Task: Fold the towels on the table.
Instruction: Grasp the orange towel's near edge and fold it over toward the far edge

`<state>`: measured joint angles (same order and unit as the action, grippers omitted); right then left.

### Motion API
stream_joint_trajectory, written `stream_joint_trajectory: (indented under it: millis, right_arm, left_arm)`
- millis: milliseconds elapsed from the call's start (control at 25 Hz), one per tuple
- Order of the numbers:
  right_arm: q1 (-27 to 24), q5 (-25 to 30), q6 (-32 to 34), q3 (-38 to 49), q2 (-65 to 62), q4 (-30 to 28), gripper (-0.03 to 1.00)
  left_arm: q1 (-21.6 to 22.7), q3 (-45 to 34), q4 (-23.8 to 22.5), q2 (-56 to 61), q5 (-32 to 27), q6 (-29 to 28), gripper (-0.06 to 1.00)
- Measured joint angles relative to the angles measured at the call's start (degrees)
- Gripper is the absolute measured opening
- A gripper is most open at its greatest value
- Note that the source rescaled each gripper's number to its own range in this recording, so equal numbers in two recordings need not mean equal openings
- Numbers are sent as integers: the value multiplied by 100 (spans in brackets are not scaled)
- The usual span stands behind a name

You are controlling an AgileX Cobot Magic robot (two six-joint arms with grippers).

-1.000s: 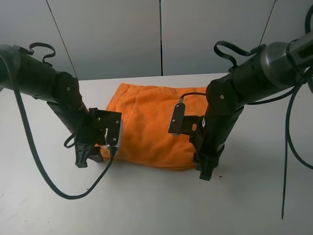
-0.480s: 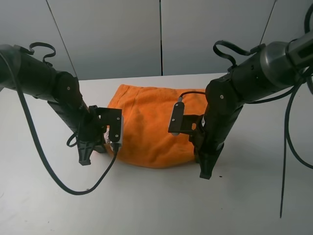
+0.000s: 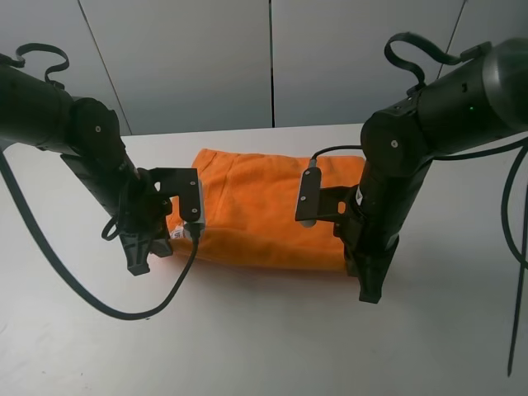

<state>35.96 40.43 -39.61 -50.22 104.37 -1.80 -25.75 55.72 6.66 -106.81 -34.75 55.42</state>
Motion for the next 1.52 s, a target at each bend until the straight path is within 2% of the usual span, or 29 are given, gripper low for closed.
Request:
stream_joint_trajectory:
  millis: [120,360,480,720,960,1080,1320,1520]
  right_arm:
    - [0,20,176,0,-157,-486,1]
    - [63,-17,931,-26,-214,-1875,1]
    - [60,-43,1261,-140,-217,-2314,1]
    - [60,193,1483,-616,-217,-2812,1]
    - [60,130,1497,-1003,-217,-3315,0]
    - [49,118,1512,-1150,-207,-3494,0]
    - [-219,-116,1512,-1234,-194,-3660,0]
    - [-376,-330,1512,-1234,-166,-3786,0]
  left_arm:
    - [0,0,0,297,-61,-416,0]
    - [-46,0,48,699,-335,-794,0]
    - [-57,0,-21,820,-316,-1298,0]
    - [-57,19,-403,901,-103,-1818,0]
    - [-57,49,-1579,901,558,-2947,0]
    - [-57,149,-2057,901,703,-3213,0]
    - [-57,270,-2372,891,1071,-3510,0]
    - [-57,496,-2563,556,1150,-3669,0]
